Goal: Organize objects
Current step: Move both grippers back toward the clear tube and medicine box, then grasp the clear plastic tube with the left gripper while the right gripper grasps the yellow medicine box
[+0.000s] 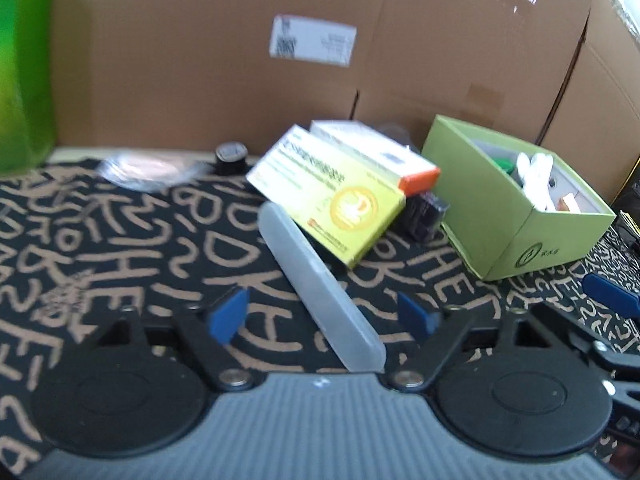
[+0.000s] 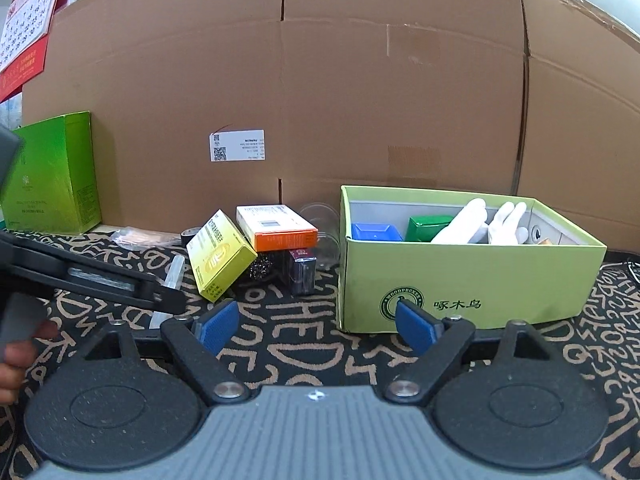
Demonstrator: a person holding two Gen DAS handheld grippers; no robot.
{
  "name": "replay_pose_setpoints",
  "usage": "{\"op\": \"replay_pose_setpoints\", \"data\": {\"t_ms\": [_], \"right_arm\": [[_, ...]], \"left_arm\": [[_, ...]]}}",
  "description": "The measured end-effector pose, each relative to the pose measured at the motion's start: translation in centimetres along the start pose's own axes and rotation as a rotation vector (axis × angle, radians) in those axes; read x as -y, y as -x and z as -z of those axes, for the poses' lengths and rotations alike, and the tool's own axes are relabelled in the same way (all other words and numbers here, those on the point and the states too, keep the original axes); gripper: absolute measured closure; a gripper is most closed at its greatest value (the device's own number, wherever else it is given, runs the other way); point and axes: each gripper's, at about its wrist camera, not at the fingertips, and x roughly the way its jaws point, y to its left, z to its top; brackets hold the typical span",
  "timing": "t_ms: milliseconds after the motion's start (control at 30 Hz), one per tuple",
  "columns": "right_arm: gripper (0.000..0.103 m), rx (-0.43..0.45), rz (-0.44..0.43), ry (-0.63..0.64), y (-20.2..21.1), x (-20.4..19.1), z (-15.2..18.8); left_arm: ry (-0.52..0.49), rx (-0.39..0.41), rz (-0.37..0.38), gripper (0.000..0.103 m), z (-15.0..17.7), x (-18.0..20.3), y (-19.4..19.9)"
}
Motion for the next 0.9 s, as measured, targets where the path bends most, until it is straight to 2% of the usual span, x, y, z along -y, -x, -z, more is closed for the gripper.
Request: {"op": "replay_pose_setpoints", "data": {"t_ms": [33,67,133,233,333,467,667,767,833,900], "right_arm": [[0.017,-0.004,-0.004,0.004,-0.1,-0.1,0.0],[0.019,-0.007,-0.009,0.009,-0.3,-0.3,0.0],[0.019,-0.015,-0.025,0.028,-0.7,-0.9,-0.2],[0.019,-0.018,-0.053,0.087,-1.9,-2.4,-0.7],[0.019,-0.012,-0.076,0.171,-3.6,-4.6,-1.4],[0.020,0.008,-0.090,0.298,-6.6,-7.7,-2.4],[0.023,-0.002,-0.043,0.536,-10.8,-11.1,-2.2],[0.024,-0.020,-0.044,0.571,-11.9,-11.4,-1.8],[0.031,-0.045,-0.042,0.563,-12.3,-11.3,-1.5],[0.031,-0.043,-0.037,0.536,-12.0,-11.1,-1.4]], "left_arm": [[0.001,-0.013,0.006,0.051,0.0,-0.1,-0.4],[-0.005,-0.024,0.006,0.056,0.0,-0.3,-0.8],[-0.029,-0.022,-0.015,0.081,0.0,-0.7,-0.8],[-0.007,-0.034,0.011,0.089,-0.2,-2.2,-0.1],[0.000,-0.012,0.008,0.092,-0.3,-3.7,0.8],[0.032,0.023,0.045,0.092,-0.3,-5.3,1.5],[0.042,0.034,0.067,0.092,-0.3,-5.8,2.0],[0.060,0.041,0.063,0.092,-0.4,-6.3,2.4],[0.068,0.039,0.061,0.092,-0.4,-6.5,2.4],[0.067,0.034,0.060,0.092,-0.3,-6.5,2.3]]}}
